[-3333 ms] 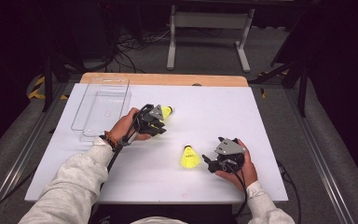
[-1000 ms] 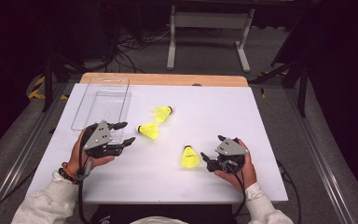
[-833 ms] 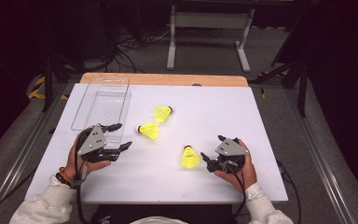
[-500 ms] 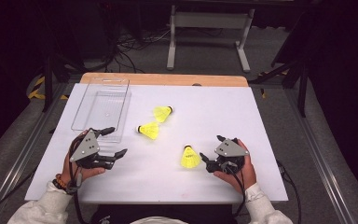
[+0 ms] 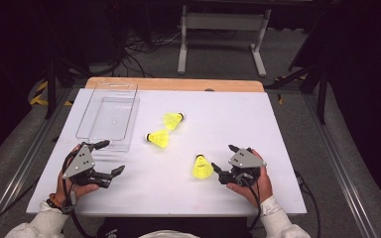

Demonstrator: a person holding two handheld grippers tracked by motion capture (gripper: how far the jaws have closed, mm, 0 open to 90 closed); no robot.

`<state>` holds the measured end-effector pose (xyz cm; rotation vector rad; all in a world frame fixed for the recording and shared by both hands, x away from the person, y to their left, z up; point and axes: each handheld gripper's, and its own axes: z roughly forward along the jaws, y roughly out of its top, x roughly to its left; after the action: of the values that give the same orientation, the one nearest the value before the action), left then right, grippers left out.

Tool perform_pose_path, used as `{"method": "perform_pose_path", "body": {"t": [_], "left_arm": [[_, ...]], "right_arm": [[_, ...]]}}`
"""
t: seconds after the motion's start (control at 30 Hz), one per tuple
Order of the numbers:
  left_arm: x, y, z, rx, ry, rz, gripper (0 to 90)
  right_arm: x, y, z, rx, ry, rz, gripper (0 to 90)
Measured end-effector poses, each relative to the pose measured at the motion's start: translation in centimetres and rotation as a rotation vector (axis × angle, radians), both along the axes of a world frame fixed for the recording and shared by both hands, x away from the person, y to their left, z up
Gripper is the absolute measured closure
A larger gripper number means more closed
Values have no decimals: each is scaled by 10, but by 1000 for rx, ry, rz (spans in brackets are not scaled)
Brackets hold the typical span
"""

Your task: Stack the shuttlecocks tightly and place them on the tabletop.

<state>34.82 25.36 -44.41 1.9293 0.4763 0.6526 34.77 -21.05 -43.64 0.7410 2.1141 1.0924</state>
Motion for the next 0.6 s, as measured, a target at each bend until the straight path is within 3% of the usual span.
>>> {"method": "perform_pose_path", "body": {"t": [0.33, 0.6], "left_arm": [[-9, 16, -13, -17, 46, 25, 72], [-11, 26, -17, -35, 72, 42, 72]], "right_arm": [[-11, 9, -4, -22, 31, 46, 203], [-8, 11, -9, -63, 63, 53, 360]]}}
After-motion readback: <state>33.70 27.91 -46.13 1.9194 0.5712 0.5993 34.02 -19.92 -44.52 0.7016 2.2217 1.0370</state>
